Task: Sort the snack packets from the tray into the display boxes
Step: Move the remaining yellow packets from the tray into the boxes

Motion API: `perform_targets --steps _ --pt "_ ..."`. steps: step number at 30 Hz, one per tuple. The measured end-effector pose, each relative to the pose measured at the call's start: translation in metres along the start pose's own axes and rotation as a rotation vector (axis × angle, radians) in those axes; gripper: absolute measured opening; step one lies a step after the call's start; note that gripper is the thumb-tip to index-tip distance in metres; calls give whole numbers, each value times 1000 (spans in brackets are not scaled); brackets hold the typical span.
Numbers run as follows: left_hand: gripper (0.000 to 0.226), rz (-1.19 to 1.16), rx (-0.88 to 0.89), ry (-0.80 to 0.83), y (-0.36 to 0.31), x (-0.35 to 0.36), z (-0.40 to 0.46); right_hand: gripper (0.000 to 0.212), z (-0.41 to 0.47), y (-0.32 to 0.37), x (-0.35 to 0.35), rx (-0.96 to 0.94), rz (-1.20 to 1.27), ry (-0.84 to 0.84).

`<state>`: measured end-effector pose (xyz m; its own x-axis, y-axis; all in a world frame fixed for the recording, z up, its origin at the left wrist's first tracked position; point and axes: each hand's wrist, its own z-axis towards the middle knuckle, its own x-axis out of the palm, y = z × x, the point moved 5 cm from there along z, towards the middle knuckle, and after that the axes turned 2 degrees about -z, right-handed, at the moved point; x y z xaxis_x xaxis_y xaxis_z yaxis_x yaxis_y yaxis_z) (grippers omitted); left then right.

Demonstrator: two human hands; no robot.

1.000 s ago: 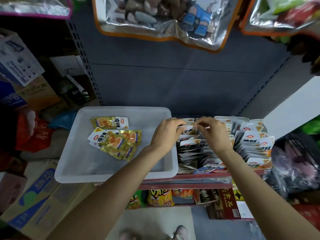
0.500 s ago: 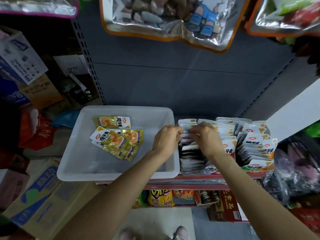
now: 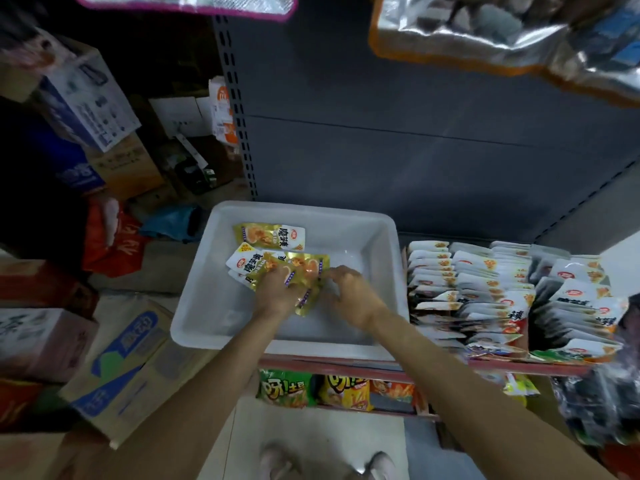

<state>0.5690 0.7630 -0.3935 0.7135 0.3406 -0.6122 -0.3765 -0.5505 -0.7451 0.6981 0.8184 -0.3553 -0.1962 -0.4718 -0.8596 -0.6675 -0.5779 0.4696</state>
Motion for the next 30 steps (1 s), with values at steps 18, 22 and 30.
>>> perform_targets --steps 18,22,30 --pt "24 -597 -559 -48 62 -15 31 49 34 16 88 40 -147 397" --pt "13 -207 -259 -18 41 -19 30 35 27 12 46 88 -7 110" --pt "12 -174 406 38 -51 -16 -22 32 -9 -17 -43 191 663 -406"
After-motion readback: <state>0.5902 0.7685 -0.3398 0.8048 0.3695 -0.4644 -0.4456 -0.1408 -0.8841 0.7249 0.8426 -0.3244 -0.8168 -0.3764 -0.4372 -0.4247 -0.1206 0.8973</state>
